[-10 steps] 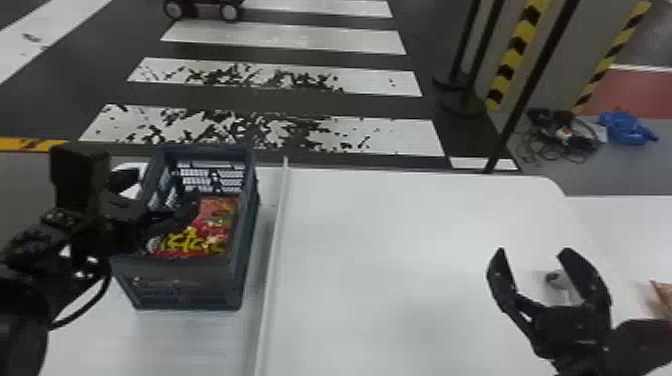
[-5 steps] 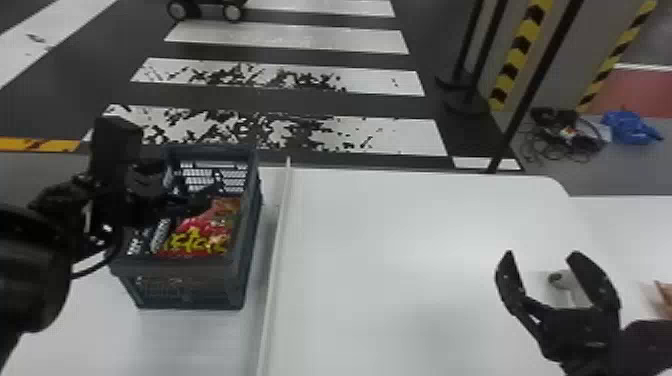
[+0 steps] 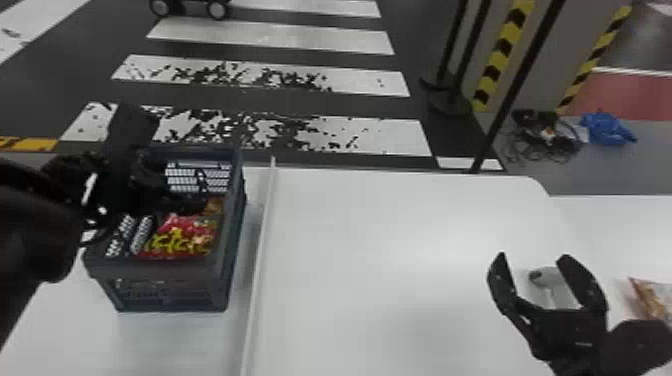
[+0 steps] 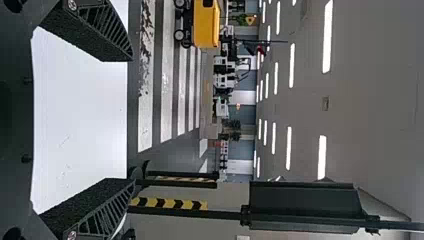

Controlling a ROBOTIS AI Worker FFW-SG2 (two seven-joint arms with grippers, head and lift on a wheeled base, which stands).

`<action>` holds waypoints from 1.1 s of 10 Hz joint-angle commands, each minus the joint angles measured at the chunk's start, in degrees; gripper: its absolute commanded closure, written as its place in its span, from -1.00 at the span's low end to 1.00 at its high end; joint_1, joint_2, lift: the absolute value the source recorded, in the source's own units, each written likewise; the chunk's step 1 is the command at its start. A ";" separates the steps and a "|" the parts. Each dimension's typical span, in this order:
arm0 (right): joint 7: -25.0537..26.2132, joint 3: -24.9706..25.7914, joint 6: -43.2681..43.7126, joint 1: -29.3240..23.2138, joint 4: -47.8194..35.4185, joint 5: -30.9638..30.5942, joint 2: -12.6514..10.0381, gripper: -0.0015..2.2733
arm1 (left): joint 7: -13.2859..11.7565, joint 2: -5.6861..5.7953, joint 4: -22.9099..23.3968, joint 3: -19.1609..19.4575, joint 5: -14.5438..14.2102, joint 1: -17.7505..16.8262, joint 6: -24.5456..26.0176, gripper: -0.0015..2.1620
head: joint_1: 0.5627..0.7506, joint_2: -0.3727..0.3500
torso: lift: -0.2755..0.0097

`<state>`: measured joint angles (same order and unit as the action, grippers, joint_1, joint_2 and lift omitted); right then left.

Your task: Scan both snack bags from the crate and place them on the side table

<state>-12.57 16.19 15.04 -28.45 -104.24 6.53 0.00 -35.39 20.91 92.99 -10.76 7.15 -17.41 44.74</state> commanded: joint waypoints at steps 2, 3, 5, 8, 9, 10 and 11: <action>0.00 0.25 -0.06 0.07 0.35 1.03 -0.05 -0.94 | -5.30 -2.81 -6.33 -0.66 6.03 -3.24 0.22 -0.95 | 0.41 -0.32 | 0.24; 0.00 0.07 -0.06 0.51 0.88 1.03 -0.05 -0.94 | -7.94 -4.13 -7.82 -0.49 9.46 -4.03 0.22 -0.95 | 0.41 -0.33 | 0.24; 0.00 0.16 0.12 0.68 1.58 1.38 -0.05 -0.94 | -10.93 -7.03 -12.48 -0.49 16.32 -5.70 -0.13 -0.95 | 0.41 -0.34 | 0.24; 0.00 0.25 0.12 0.86 2.11 1.55 -0.05 -0.94 | -15.94 -10.28 -19.34 -0.49 22.91 -8.52 -0.84 -0.95 | 0.41 -0.36 | 0.24; 0.00 0.25 0.12 0.86 2.11 1.73 -0.05 -0.94 | -16.37 -11.16 -21.54 -0.49 24.66 -9.31 -0.84 -0.95 | 0.41 -0.37 | 0.24; 0.00 0.25 0.12 0.94 2.20 1.73 -0.05 -0.94 | -17.25 -11.86 -23.21 -0.49 26.07 -10.10 -0.84 -0.95 | 0.41 -0.38 | 0.24; 0.00 0.25 0.29 1.03 2.37 1.73 -0.05 -0.94 | -17.87 -12.39 -24.52 -0.49 28.53 -10.36 -0.84 -0.95 | 0.41 -0.38 | 0.24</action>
<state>-12.57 16.44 15.19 -27.49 -102.00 8.27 0.00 -53.28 8.92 69.44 -11.25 34.08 -27.52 43.90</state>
